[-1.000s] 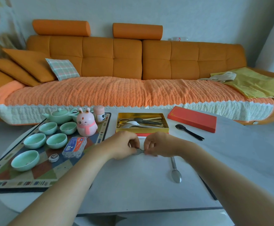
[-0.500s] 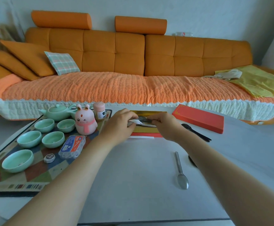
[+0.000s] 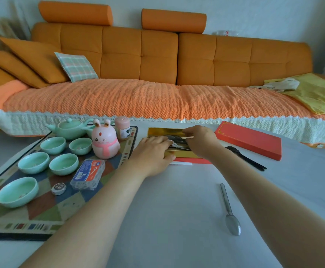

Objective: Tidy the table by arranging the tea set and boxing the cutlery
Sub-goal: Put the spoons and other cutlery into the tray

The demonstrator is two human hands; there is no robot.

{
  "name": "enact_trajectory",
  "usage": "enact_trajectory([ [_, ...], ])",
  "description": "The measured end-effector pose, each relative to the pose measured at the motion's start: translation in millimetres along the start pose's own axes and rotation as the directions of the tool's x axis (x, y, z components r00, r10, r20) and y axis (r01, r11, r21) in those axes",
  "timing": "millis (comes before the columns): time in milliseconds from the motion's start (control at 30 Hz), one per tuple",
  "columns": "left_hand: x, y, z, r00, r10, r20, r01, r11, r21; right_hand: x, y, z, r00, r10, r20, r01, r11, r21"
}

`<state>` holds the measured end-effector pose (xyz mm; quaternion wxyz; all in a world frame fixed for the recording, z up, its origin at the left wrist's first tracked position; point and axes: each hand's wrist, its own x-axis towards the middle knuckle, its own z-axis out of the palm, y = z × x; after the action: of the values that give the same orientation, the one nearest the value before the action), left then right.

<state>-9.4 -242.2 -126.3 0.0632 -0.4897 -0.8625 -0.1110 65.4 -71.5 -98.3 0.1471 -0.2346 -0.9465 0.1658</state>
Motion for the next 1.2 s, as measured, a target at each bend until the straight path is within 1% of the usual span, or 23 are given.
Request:
enact_trajectory([
  [67, 0, -1, 1, 1.000, 0.004, -0.003, -0.004, 1.000, 0.009, -2, 0, -1, 0.999, -0.035, -0.015, 0.036, 0.999, 0.016],
  [100, 0, -1, 1, 1.000, 0.005, -0.004, -0.005, 1.000, 0.010, -4, 0, -1, 0.998, -0.061, -0.001, 0.061, 0.997, 0.042],
  [167, -2, 0, 0, 1.000, 0.009, -0.005, -0.009, 1.000, 0.015, -9, 1, -2, 0.991, -0.115, 0.065, 0.111, 0.992, 0.063],
  [233, -4, 1, -1, 1.000, 0.011, -0.005, -0.011, 1.000, 0.014, -14, 2, -2, 0.980, -0.157, 0.125, 0.155, 0.988, 0.022],
  [267, -5, 2, -2, 1.000, 0.011, -0.007, -0.011, 1.000, 0.003, -15, 2, -2, 0.976, -0.170, 0.132, 0.171, 0.985, 0.009],
  [367, -10, 6, -7, 0.999, 0.018, -0.044, -0.021, 0.998, -0.062, -20, 2, -2, 0.974, -0.208, 0.090, 0.205, 0.978, 0.036],
  [467, -18, 9, -15, 0.992, 0.026, -0.125, -0.035, 0.997, -0.069, -26, -1, -3, 0.962, -0.270, -0.040, 0.273, 0.958, 0.089],
  [533, -22, 9, -18, 0.978, 0.040, -0.202, -0.047, 0.999, -0.027, -33, -3, -4, 0.930, -0.342, -0.136, 0.354, 0.932, 0.077],
  [600, -26, 6, -18, 0.962, 0.058, -0.266, -0.060, 0.998, 0.000, -41, -6, -4, 0.888, -0.420, -0.186, 0.436, 0.899, 0.051],
  [667, -31, 3, -19, 0.950, 0.048, -0.308, -0.053, 0.999, -0.007, -49, -10, -5, 0.865, -0.474, -0.164, 0.486, 0.873, 0.034],
  [733, -38, 1, -22, 0.947, 0.024, -0.320, -0.032, 0.999, -0.020, -59, -16, -4, 0.863, -0.501, -0.065, 0.502, 0.865, 0.004],
  [833, -48, -3, -22, 0.957, -0.062, -0.284, 0.049, 0.998, -0.050, -72, -20, 0, 0.877, -0.466, 0.116, 0.475, 0.878, -0.063],
  [900, -55, -9, -20, 0.964, -0.144, -0.224, 0.132, 0.989, -0.070, -77, -20, 3, 0.881, -0.441, 0.170, 0.458, 0.886, -0.073],
  [967, -62, -13, -18, 0.970, -0.195, -0.143, 0.188, 0.980, -0.060, -80, -19, 5, 0.885, -0.430, 0.180, 0.448, 0.891, -0.071],
  [1067, -67, -13, -19, 0.986, -0.160, -0.044, 0.158, 0.986, -0.049, -82, -18, 5, 0.890, -0.432, 0.142, 0.446, 0.891, -0.087],
  [1200, -72, -12, -21, 0.996, -0.070, -0.050, 0.063, 0.991, -0.120, -85, -19, 7, 0.886, -0.438, 0.154, 0.453, 0.888, -0.083],
])
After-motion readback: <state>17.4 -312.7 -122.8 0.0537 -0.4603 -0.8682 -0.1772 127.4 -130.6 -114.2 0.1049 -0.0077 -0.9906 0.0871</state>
